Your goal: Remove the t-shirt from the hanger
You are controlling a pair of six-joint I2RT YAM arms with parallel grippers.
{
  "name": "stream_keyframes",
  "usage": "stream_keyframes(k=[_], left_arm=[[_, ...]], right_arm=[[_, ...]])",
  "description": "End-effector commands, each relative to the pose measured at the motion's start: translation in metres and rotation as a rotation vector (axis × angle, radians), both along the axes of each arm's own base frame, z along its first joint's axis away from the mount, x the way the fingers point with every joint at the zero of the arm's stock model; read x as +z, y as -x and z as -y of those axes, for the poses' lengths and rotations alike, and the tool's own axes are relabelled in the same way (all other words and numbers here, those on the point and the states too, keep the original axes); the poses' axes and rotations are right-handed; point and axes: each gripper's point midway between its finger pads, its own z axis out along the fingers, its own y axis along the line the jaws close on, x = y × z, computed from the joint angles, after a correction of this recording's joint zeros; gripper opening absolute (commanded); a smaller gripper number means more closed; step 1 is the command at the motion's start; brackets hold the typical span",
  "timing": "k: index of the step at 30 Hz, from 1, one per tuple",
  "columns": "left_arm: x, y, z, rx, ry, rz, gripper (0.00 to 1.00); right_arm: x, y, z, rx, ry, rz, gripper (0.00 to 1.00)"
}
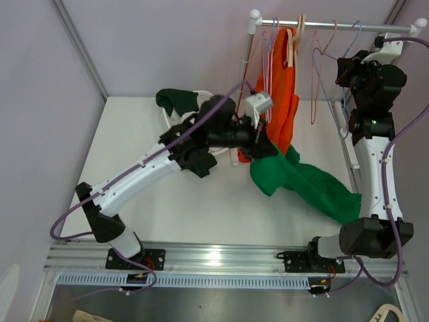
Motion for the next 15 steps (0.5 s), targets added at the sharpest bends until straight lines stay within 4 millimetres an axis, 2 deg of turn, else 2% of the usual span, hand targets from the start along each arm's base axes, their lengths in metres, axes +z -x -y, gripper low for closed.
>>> stream_keyframes(k=[1,2,3,4,5,6,7,9,10,11,12,13,14,15], left_arm=[[0.091,-0.023,-0.035,0.055,0.164,0.084,0.01],[0.087,-0.036,-0.032,0.064,0.152,0.069,0.01],[0.112,-0.044,-0.039,0.088,0.193,0.094,0.01],[0.135,-0.052,-0.046,0.109,0.234,0.118,0.01],[0.146,-0.075,-0.056,0.15,0.249,0.131,0.01],[0.151,-0.083,-0.059,0.154,0.27,0.117,0.01],[0.169,-0.103,-0.077,0.206,0.308,0.142,0.01],[0.194,-0.124,-0.092,0.242,0.395,0.154,0.01],[0.202,-0.147,-0.112,0.303,0.428,0.172,0.01],[0.222,-0.156,-0.122,0.324,0.5,0.201,0.01],[0.228,-0.168,-0.13,0.354,0.528,0.225,0.01],[0.232,-0.187,-0.146,0.409,0.549,0.259,0.01],[0.23,-0.202,-0.153,0.452,0.566,0.267,0.01],[0.245,-0.211,-0.162,0.479,0.623,0.336,0.01]], right_arm=[[0.047,-0.001,0.002,0.005,0.049,0.16,0.0],[0.042,-0.008,0.005,-0.001,0.048,0.148,0.0],[0.047,-0.01,0.01,-0.007,0.05,0.156,0.0],[0.044,-0.014,0.009,0.009,0.049,0.142,0.0],[0.042,-0.018,0.011,0.017,0.048,0.136,0.0],[0.042,-0.024,0.012,0.027,0.04,0.132,0.0],[0.04,-0.026,0.016,0.024,0.04,0.13,0.0],[0.037,-0.033,0.02,0.022,0.035,0.128,0.0],[0.037,-0.034,0.022,0.023,0.035,0.132,0.0],[0.036,-0.037,0.023,0.028,0.034,0.131,0.0],[0.03,-0.044,0.025,0.029,0.031,0.117,0.0],[0.036,-0.045,0.027,0.031,0.028,0.124,0.0],[0.035,-0.048,0.025,0.048,0.031,0.119,0.0],[0.033,-0.052,0.025,0.054,0.027,0.114,0.0]])
